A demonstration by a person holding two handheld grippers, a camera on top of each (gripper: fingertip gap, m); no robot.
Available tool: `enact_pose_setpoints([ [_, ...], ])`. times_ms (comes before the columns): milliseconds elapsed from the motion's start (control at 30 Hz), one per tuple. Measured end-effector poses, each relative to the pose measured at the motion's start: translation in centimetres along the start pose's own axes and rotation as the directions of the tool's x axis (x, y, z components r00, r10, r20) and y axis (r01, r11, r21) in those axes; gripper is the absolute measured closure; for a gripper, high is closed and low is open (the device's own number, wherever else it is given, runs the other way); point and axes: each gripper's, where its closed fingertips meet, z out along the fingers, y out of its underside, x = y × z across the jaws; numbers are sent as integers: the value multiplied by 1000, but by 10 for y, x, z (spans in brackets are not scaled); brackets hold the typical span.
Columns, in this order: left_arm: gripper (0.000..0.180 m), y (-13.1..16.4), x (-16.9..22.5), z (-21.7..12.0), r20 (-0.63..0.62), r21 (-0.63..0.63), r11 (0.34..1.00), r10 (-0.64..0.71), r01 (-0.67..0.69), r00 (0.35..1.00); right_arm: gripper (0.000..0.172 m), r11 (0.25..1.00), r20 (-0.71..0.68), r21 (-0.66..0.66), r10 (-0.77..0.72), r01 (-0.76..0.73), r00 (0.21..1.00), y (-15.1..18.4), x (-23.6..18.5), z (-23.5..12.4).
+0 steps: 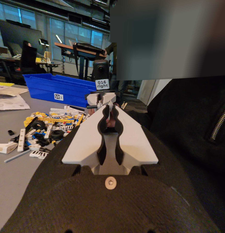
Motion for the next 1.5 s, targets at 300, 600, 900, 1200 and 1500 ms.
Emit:
enact_pose_setpoints([
  [300,175,6,-9,-5,70,-61,998,5,0,998,171,999,-106,-22,26,-28,994,5,13,4],
  [600,177,18,-16,-11,124,-140,990,41,-23,991,169,993,-224,-114,3,-29,975,17,25,8],
  [900,178,23,-6,-5,60,-154,988,23,-14,998,169,974,-338,-222,-131,56,932,22,34,6],
  [1200,180,12,-6,-2,106,-82,996,52,-44,993,169,929,-557,-367,-268,56,786,33,86,-32],
  [1500,180,19,-25,-5,184,-101,995,24,-5,983,141,793,-626,-569,-247,-217,739,83,112,-66],
])
